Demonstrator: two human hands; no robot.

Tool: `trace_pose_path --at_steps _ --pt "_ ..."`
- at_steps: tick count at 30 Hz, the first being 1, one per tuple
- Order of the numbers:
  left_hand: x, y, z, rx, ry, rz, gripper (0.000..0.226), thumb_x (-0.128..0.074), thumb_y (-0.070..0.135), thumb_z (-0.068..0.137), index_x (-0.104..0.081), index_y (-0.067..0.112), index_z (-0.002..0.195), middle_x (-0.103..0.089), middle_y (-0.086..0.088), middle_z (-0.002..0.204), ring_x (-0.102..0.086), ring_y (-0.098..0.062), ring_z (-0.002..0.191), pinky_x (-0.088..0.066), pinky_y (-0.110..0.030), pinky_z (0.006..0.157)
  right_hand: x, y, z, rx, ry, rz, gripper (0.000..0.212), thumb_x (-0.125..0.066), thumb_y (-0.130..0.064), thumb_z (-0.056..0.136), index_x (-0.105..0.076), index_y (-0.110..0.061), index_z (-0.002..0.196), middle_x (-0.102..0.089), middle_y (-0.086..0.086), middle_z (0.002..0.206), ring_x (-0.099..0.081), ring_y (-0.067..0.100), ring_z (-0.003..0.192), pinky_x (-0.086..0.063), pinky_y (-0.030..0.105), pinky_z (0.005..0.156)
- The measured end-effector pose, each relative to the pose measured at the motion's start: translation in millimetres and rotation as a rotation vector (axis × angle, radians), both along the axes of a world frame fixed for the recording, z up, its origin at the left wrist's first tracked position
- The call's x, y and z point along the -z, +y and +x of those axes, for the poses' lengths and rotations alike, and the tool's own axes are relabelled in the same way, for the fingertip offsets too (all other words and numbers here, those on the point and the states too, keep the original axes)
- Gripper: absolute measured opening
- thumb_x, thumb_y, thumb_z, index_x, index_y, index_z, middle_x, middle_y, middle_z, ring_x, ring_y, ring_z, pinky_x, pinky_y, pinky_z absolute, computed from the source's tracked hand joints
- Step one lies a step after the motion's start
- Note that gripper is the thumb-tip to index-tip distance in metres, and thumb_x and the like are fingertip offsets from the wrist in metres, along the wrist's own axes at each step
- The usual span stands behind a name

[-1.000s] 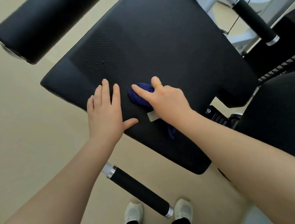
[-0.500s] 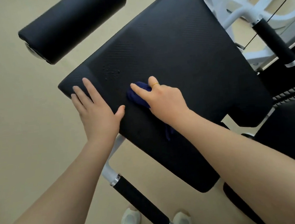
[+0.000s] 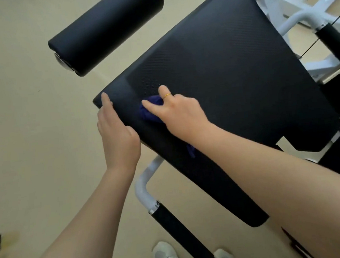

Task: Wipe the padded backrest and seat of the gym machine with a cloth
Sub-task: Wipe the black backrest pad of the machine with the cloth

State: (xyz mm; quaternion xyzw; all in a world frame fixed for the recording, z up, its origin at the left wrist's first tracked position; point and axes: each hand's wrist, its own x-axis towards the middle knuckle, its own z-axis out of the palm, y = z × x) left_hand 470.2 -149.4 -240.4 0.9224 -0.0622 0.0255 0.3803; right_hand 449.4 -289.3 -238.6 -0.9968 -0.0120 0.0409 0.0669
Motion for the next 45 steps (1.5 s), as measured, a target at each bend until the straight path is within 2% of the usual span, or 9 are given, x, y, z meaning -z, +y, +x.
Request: trace_pose_path --at_steps 5,12,16,19,25,27,33,39,45 --pt "1.6 7.1 9.4 -0.049 0.028 -0.086 0.062 -0.029 -0.011 0.081 -0.028 0.005 0.141 -0.032 -0.012 0.139 -0.04 -0.019 0.122 -0.031 -0.016 0.099 -0.5 -6.9 27.4 0.447 -0.041 0.108 0.057 -0.04 -0.011 0.094 -0.026 -0.03 0.146 -0.025 0.017 0.146 -0.059 0.037 0.091 -0.04 0.037 0.066" --pt "-3.2 8.3 18.3 -0.088 0.121 -0.095 0.064 -0.031 -0.007 0.081 -0.025 0.006 0.143 -0.028 -0.011 0.148 -0.037 -0.028 0.132 -0.033 -0.042 0.109 -2.1 53.6 20.1 -0.055 -0.035 0.068 0.053 -0.042 -0.021 0.096 -0.025 -0.028 0.146 -0.032 0.016 0.14 -0.059 0.028 0.081 -0.034 0.033 0.056" --pt "-7.5 7.5 18.1 0.001 0.112 0.081 0.065 -0.035 -0.002 0.082 -0.019 0.006 0.145 -0.021 -0.014 0.149 -0.029 -0.03 0.134 -0.027 -0.032 0.111 -7.4 17.6 39.4 0.184 -0.077 0.08 0.055 -0.043 -0.017 0.094 -0.027 -0.031 0.144 -0.031 0.016 0.139 -0.059 0.034 0.094 -0.035 0.037 0.063" --pt "-9.4 4.2 20.1 0.063 0.116 0.352 0.077 -0.045 0.012 0.079 -0.008 0.013 0.147 -0.018 -0.015 0.148 -0.03 -0.032 0.129 -0.038 -0.042 0.101 -10.0 7.2 50.5 0.404 -0.077 0.133 0.054 -0.04 -0.012 0.095 -0.029 -0.031 0.144 -0.029 0.016 0.142 -0.059 0.035 0.092 -0.036 0.036 0.065" --pt "-9.7 8.9 32.8 0.05 0.068 0.499 0.07 -0.05 0.014 0.077 -0.024 0.005 0.141 -0.032 -0.016 0.137 -0.037 -0.036 0.117 -0.033 -0.043 0.096 -15.2 50.7 43.4 0.007 -0.04 0.078 0.052 -0.042 -0.02 0.095 -0.027 -0.027 0.144 -0.029 0.017 0.142 -0.06 0.032 0.092 -0.038 0.037 0.062" --pt "-10.6 11.5 35.0 0.065 0.063 0.558 0.065 -0.049 0.013 0.075 -0.031 0.003 0.136 -0.034 -0.016 0.135 -0.036 -0.037 0.115 -0.031 -0.043 0.096 -14.9 39.2 48.1 0.008 -0.059 0.05 0.052 -0.041 -0.021 0.096 -0.026 -0.029 0.145 -0.029 0.016 0.142 -0.058 0.033 0.095 -0.037 0.037 0.063" --pt "-16.2 12.5 38.9 0.099 0.062 0.627 0.056 -0.046 0.011 0.075 -0.035 0.002 0.129 -0.033 -0.013 0.135 -0.024 -0.033 0.127 -0.02 -0.043 0.106 -14.8 -5.8 68.4 0.462 -0.063 0.059 0.053 -0.038 -0.012 0.096 -0.027 -0.029 0.146 -0.027 0.017 0.145 -0.058 0.035 0.096 -0.036 0.036 0.065" --pt "-21.4 -12.5 40.1 0.063 0.089 0.513 0.07 -0.05 0.01 0.076 -0.022 0.003 0.14 -0.024 -0.014 0.147 -0.014 -0.032 0.138 -0.011 -0.044 0.112 -17.3 25.2 61.8 0.018 -0.063 -0.022 0.055 -0.047 -0.018 0.094 -0.027 -0.026 0.144 -0.032 0.017 0.141 -0.06 0.029 0.087 -0.036 0.033 0.056" --pt "-23.8 -34.8 41.0 0.211 0.044 0.522 0.069 -0.045 0.008 0.08 -0.019 0.007 0.144 -0.019 -0.01 0.152 -0.011 -0.027 0.141 -0.009 -0.043 0.114 -16.1 -42.9 90.3 0.279 -0.097 -0.013 0.051 -0.044 -0.009 0.093 -0.033 -0.026 0.14 -0.032 0.017 0.141 -0.058 0.032 0.091 -0.037 0.035 0.059"
